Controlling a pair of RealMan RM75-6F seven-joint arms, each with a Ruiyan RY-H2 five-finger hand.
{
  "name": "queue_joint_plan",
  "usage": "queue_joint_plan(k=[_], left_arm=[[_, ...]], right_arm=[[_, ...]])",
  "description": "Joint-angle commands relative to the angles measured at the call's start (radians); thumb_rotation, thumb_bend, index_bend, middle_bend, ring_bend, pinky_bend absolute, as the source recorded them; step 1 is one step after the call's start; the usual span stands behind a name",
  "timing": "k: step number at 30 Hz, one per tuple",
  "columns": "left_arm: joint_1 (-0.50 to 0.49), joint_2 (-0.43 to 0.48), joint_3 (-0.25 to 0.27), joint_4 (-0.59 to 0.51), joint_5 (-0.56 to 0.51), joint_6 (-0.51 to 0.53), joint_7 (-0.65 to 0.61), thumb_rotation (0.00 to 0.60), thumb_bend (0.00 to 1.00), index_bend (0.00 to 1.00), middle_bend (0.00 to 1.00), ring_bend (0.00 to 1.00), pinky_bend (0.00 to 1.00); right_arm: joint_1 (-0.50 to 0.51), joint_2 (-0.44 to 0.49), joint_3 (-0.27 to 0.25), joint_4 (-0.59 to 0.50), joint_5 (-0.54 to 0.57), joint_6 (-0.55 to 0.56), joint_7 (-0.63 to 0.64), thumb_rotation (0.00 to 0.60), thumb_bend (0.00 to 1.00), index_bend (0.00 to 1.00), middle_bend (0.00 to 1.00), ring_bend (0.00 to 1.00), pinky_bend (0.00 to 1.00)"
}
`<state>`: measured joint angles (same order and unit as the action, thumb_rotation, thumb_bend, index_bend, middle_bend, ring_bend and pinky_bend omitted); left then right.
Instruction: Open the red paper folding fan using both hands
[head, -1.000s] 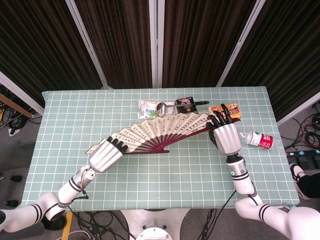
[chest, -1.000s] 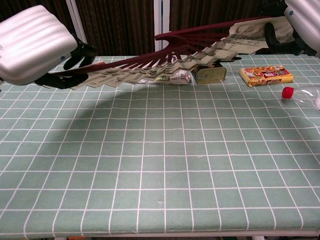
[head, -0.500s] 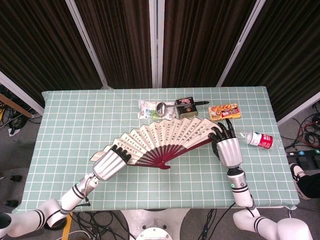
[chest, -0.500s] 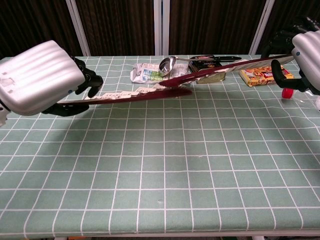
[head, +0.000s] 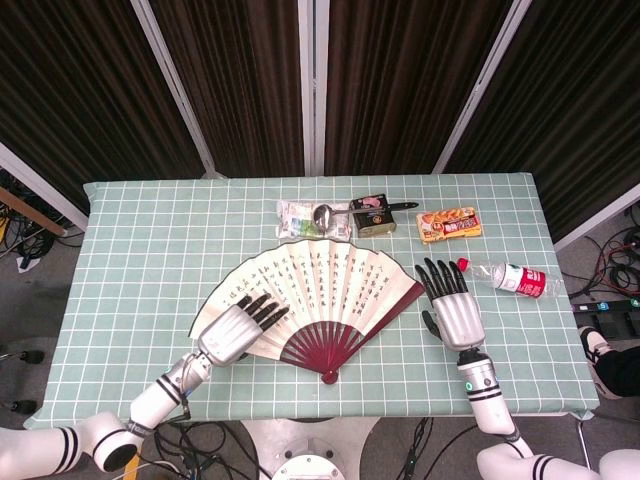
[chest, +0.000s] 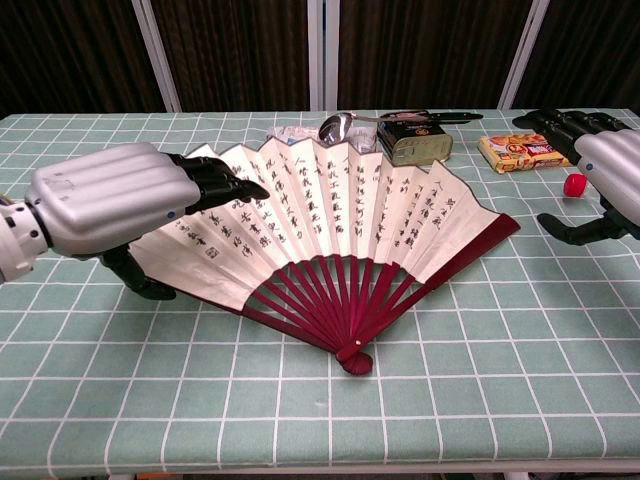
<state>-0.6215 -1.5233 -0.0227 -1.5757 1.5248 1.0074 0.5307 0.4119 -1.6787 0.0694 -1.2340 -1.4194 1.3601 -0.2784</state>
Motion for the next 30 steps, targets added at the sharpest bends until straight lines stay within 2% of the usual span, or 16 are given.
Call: queue_joint_plan(k=[1,4,6,8,10,12,14,17,19,22,25,30], left_arm=[[-0.041,0.060,-0.045,-0.067,-0.117,-0.105,-0.123,0.600,0.00,0.05,0.08,0.01,0.17],[-0.045,0.082,-0.062,-0.076,-0.158,-0.126,-0.192,0.591,0.00,0.05,0.06,0.00,0.13],[-0.045,0.106,-0.069,-0.084,-0.165,-0.131,-0.251,0.563,0.00,0.05,0.07,0.00,0.12],[-0.042,0.133,-0.080,-0.093,-0.167,-0.138,-0.357,0.544,0.00,0.05,0.07,0.00,0.11],[-0.036,0.165,-0.088,-0.097,-0.160,-0.134,-0.437,0.562,0.00,0.05,0.06,0.00,0.11],[-0.010,0.196,-0.099,-0.092,-0.154,-0.090,-0.521,0.597,0.00,0.05,0.07,0.01,0.11],[0.041,0.205,-0.111,-0.057,-0.151,0.014,-0.559,0.600,0.00,0.08,0.10,0.03,0.11],[0.129,0.195,-0.118,0.019,-0.161,0.183,-0.541,0.600,0.00,0.14,0.15,0.06,0.12],[0.180,0.199,-0.113,0.049,-0.173,0.258,-0.526,0.600,0.00,0.18,0.16,0.07,0.14],[0.268,0.218,-0.092,0.066,-0.192,0.367,-0.498,0.600,0.00,0.22,0.17,0.08,0.15],[0.359,0.238,-0.055,0.063,-0.187,0.479,-0.440,0.600,0.00,0.22,0.17,0.08,0.15],[0.476,0.269,0.010,0.007,-0.184,0.579,-0.385,0.600,0.00,0.22,0.17,0.08,0.15]], right_arm=[[-0.012,0.116,0.008,-0.151,0.067,-0.084,-0.054,0.600,0.09,0.00,0.00,0.00,0.00],[-0.019,0.161,0.014,-0.201,0.077,-0.091,-0.046,0.600,0.04,0.00,0.00,0.00,0.00],[-0.024,0.198,0.016,-0.231,0.086,-0.105,-0.018,0.600,0.03,0.00,0.00,0.00,0.00],[-0.027,0.237,0.021,-0.258,0.096,-0.124,0.023,0.600,0.02,0.00,0.00,0.00,0.00],[-0.032,0.268,0.023,-0.266,0.091,-0.124,0.046,0.600,0.01,0.00,0.00,0.00,0.00],[-0.040,0.304,0.021,-0.270,0.070,-0.114,0.091,0.600,0.01,0.00,0.02,0.00,0.00],[-0.059,0.338,0.022,-0.270,0.044,-0.083,0.164,0.600,0.09,0.01,0.10,0.01,0.00],[-0.092,0.394,0.009,-0.254,-0.010,-0.036,0.293,0.600,0.25,0.10,0.20,0.07,0.03],[-0.113,0.429,-0.002,-0.241,-0.033,-0.010,0.349,0.600,0.29,0.14,0.21,0.08,0.05],[-0.155,0.473,-0.015,-0.231,-0.049,0.039,0.407,0.600,0.30,0.14,0.21,0.08,0.05],[-0.209,0.503,-0.024,-0.241,-0.015,0.068,0.437,0.600,0.30,0.14,0.21,0.08,0.05],[-0.270,0.530,-0.050,-0.256,-0.012,0.096,0.504,0.600,0.30,0.14,0.20,0.08,0.05]])
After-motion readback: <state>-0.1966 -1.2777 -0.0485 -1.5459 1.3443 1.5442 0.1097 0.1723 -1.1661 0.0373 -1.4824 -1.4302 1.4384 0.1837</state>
